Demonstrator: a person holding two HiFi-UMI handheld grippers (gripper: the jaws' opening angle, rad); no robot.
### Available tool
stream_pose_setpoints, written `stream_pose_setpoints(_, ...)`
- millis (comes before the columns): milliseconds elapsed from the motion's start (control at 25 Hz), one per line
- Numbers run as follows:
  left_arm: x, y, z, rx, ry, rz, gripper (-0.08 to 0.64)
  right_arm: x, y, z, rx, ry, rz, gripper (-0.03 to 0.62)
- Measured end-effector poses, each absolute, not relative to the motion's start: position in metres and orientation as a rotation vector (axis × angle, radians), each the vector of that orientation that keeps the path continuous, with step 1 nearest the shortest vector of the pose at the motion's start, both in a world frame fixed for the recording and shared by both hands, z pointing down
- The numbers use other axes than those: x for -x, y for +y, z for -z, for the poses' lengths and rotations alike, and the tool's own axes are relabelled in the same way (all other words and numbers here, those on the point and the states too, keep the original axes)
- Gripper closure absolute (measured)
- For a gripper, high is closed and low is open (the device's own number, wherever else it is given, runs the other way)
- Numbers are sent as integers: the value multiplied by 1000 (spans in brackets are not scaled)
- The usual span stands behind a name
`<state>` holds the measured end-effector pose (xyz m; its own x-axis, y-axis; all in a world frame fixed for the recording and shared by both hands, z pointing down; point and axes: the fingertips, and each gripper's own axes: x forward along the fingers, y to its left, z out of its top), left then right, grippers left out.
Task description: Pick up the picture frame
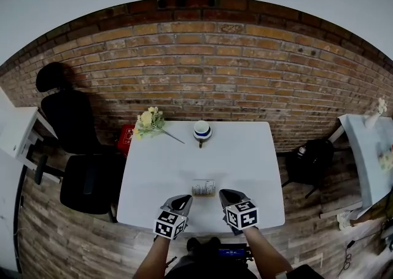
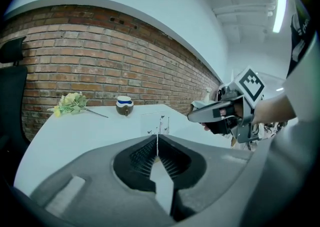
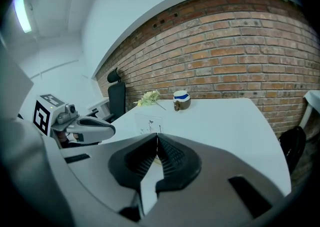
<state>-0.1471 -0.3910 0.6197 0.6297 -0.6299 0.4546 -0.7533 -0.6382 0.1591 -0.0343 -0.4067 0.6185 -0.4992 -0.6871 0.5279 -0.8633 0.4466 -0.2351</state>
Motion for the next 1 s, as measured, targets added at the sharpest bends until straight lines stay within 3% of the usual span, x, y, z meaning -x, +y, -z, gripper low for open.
stream_pose_setpoints(200, 148, -403, -639, -2482, -1094, -578, 542, 35, -418, -637, -1288, -2337, -714, 523)
stream_pose_setpoints(320, 147, -413, -653, -2461, -1093, -602, 477, 37, -425, -653, -1271, -2325, -726, 489)
stream_pose_setpoints(520, 144, -427, -675, -2451, -1087, -652, 441, 46, -432, -679, -1229, -2309, -748, 440)
stream_pose_setpoints(1000, 132, -443, -709, -2386, -1090, -721, 413, 56, -440, -716, -1174, -2280, -759, 419)
